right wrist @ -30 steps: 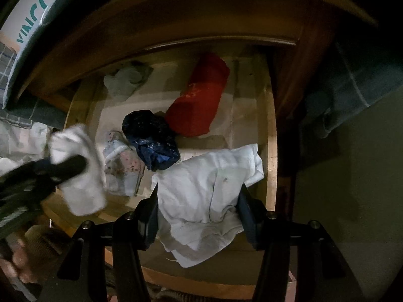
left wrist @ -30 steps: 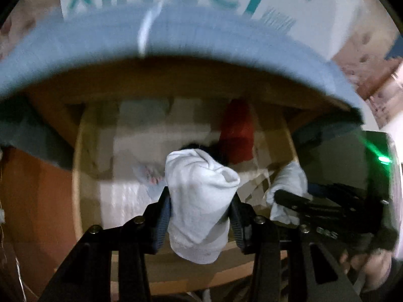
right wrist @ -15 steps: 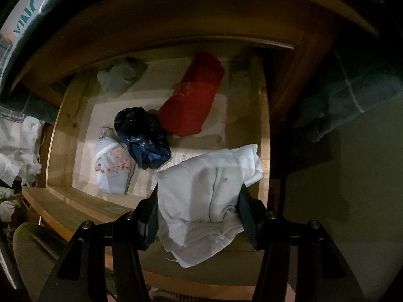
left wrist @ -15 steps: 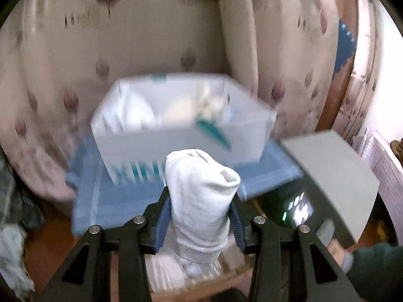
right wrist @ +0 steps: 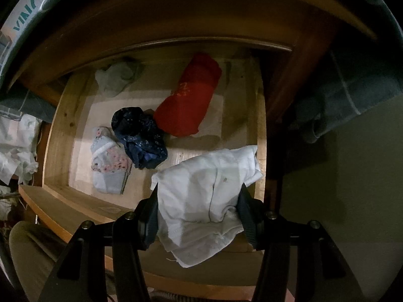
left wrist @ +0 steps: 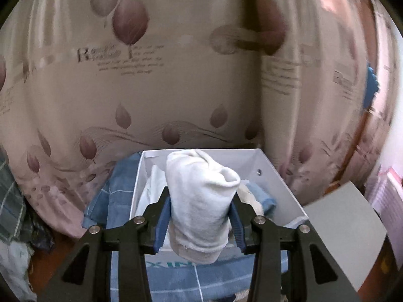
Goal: Take underwear out of drawer
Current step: 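Carry the white sock into the white box and open the left tool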
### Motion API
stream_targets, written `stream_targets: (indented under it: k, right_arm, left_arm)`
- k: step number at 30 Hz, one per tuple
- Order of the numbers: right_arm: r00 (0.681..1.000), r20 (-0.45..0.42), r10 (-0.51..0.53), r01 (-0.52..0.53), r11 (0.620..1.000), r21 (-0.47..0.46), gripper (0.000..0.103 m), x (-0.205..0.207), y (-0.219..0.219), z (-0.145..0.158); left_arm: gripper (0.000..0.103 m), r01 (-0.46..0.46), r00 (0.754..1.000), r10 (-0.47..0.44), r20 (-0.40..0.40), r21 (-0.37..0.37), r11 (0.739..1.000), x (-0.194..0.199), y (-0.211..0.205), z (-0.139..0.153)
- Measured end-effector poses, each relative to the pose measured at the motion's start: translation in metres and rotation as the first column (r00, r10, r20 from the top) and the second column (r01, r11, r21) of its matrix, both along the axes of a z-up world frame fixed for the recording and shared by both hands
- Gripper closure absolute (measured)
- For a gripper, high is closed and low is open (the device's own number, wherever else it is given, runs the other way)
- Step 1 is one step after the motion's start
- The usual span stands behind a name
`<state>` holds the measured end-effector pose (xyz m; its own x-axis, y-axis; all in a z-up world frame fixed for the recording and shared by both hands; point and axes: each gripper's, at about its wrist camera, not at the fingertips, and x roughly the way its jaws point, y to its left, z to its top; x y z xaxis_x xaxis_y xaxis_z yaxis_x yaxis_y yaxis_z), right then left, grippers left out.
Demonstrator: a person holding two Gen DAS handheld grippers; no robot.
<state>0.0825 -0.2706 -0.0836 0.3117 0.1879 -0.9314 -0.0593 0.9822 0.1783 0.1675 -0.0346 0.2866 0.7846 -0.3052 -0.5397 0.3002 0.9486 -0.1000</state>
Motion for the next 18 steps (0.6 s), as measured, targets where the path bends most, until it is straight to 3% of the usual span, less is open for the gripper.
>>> stream_targets:
  k: [8,18]
  right_arm:
    - [1.000,-0.002,0.011,-0.011,1.000,0.015,0.051,0.001,0.003,0.000]
    - [1.000,-0.006,0.017,-0.017,1.000,0.018,0.051,0.001,0.006,0.000]
  left_arm:
    - [0.060,-0.046,0.994,0.052,-0.100,0.061,0.997,0.039,-0.002,-0.049]
    - [0.059,-0.085,0.978,0.105,-0.181,0.115,0.990,0.059,-0.005,-0.089]
